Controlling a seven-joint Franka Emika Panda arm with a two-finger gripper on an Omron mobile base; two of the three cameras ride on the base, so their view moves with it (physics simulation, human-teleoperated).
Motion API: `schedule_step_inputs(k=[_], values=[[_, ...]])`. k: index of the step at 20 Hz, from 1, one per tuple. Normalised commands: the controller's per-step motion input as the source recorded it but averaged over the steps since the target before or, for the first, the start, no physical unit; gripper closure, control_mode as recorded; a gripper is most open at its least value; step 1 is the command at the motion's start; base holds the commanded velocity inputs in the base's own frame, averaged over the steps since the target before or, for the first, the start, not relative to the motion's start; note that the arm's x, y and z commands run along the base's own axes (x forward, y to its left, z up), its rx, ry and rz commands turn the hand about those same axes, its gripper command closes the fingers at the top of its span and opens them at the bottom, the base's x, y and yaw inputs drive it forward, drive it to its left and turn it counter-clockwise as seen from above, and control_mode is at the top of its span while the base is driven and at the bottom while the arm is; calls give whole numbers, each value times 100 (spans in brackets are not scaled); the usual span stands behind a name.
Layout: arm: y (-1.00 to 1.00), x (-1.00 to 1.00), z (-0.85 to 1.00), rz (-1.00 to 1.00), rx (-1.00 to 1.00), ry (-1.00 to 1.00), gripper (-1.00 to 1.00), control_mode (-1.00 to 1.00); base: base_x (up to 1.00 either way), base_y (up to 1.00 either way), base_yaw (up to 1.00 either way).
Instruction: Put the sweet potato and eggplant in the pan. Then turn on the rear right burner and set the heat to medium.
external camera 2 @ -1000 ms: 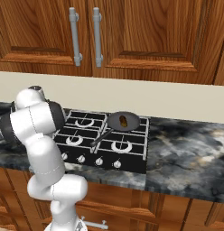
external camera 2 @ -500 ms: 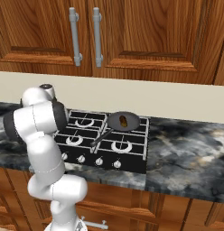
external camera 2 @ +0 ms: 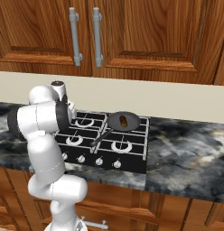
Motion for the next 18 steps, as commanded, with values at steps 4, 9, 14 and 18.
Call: schedule_step_inputs(k=[4,9,14,18], values=[[-56,23,0,0,0,0,100,-100,0,0,0],[-57,19,0,0,0,-1,100,-100,0,0,0],[-57,27,0,0,0,-1,100,-100,0,0,0],[-58,29,0,0,0,-2,100,-100,0,0,0]])
